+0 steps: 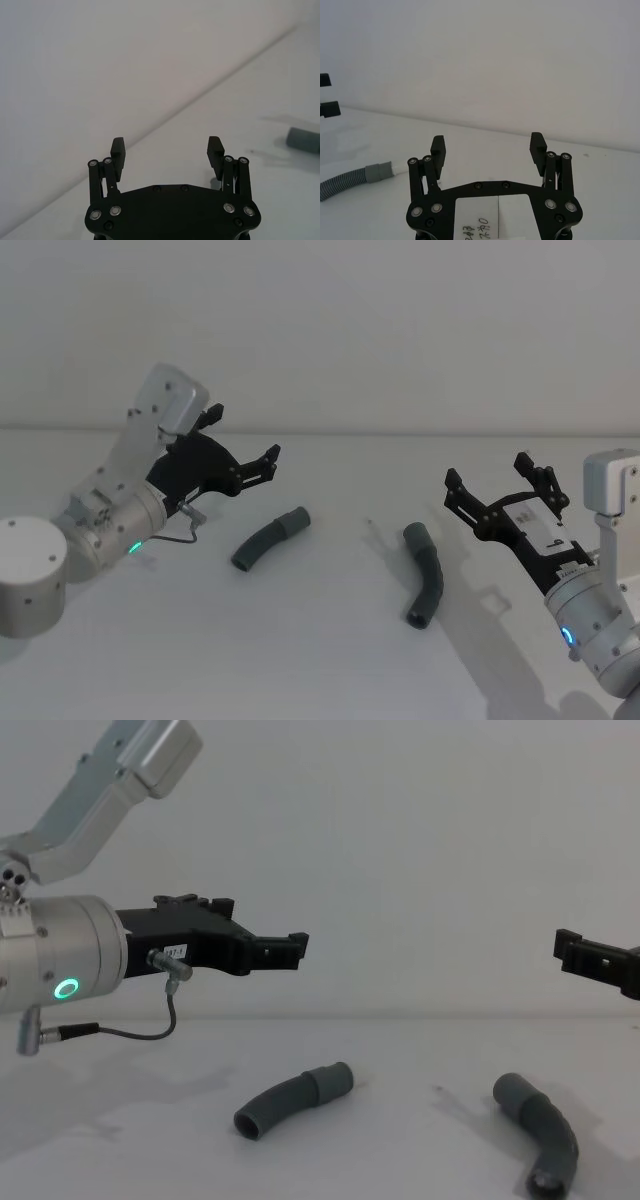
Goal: Use both hands to pick up one end of the pipe from the table, align the ends, and insert them.
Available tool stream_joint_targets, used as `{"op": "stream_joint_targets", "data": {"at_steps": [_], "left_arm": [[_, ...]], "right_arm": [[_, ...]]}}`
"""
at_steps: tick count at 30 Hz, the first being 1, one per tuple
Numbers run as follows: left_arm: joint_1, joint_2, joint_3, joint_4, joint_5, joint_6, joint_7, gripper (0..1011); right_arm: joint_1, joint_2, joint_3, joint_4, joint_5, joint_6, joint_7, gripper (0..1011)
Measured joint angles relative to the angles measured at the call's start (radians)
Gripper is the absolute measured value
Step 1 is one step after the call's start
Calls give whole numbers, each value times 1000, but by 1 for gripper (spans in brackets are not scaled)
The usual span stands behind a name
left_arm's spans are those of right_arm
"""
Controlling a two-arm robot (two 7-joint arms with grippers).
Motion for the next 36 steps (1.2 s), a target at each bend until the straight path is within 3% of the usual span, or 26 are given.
{"op": "stream_joint_targets", "data": {"at_steps": [6, 14, 22, 36], "left_arm": [[-64, 18, 20, 39, -24, 70, -106, 1001], [-107, 31, 41, 78, -41, 125, -189, 1001], [-128, 31, 56, 112, -42, 147, -223, 1001], [-142, -1, 77, 162, -31, 164, -239, 1001]], "right_arm": [[0, 0, 0, 0, 0, 0, 0, 1001], [0, 0, 0, 0, 0, 0, 0, 1001], [0, 0, 0, 0, 0, 0, 0, 1001], [0, 0, 0, 0, 0, 0, 0, 1001]]}}
